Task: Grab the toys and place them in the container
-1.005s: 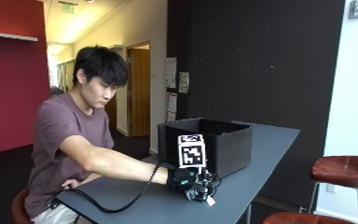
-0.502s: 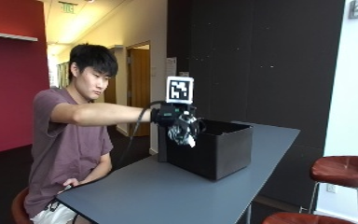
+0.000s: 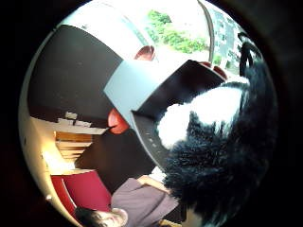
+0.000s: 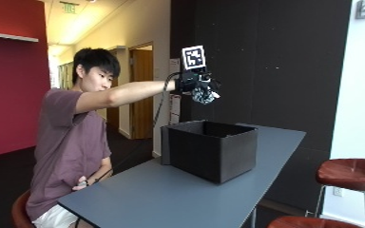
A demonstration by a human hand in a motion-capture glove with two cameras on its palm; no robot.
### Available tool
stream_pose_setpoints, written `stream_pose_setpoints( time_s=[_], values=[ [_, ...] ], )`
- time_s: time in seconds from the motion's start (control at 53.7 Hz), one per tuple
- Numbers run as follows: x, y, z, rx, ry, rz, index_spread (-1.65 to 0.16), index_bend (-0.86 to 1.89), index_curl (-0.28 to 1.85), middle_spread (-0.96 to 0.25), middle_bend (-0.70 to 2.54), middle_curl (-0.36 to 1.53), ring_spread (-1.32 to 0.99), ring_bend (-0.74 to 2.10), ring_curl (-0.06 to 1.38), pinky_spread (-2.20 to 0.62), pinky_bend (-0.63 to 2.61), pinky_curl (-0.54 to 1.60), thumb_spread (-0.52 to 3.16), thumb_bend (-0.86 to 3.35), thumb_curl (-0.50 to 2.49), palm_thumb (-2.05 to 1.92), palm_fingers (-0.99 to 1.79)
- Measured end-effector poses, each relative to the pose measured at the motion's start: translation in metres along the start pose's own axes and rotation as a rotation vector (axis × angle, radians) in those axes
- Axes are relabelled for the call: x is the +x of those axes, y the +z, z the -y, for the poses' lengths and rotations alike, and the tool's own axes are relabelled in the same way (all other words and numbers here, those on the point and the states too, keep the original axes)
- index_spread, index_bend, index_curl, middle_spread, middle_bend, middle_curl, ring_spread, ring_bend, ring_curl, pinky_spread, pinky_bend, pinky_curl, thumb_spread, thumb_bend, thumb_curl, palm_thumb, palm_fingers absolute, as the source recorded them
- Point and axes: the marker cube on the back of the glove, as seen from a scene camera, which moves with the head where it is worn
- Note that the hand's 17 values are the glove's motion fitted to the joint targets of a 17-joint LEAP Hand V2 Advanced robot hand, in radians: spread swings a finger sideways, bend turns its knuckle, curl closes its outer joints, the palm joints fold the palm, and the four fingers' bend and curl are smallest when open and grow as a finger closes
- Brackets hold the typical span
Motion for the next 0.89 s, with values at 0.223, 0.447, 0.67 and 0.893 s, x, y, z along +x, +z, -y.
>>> stream_pose_setpoints(
  time_s=[0.223,0.447,0.67,0.893],
  values=[
    [-0.062,0.052,0.035,-0.099,-0.065,-0.132,-0.38,0.22,0.97,-0.38,0.45,0.72,-0.36,0.84,0.47,-0.31,1.07,0.45,0.83,-0.03,0.83,0.52,0.67],
    [-0.068,0.090,0.049,-0.337,0.069,-0.054,-0.30,-0.02,0.71,-0.13,0.07,0.51,-0.06,0.29,0.32,-0.02,1.08,0.42,1.12,-0.09,0.57,0.01,-0.47],
    [-0.054,0.098,0.050,-0.302,0.036,-0.012,-0.23,0.01,0.45,-0.02,0.07,0.37,0.04,0.22,0.29,0.06,1.00,0.38,1.17,-0.06,0.44,-0.07,-0.39],
    [-0.026,0.092,0.041,-0.292,0.112,-0.046,-0.21,0.07,0.33,-0.01,0.09,0.29,0.04,0.21,0.31,0.08,0.92,0.35,1.20,-0.06,0.35,-0.07,-0.30]
  ],
)
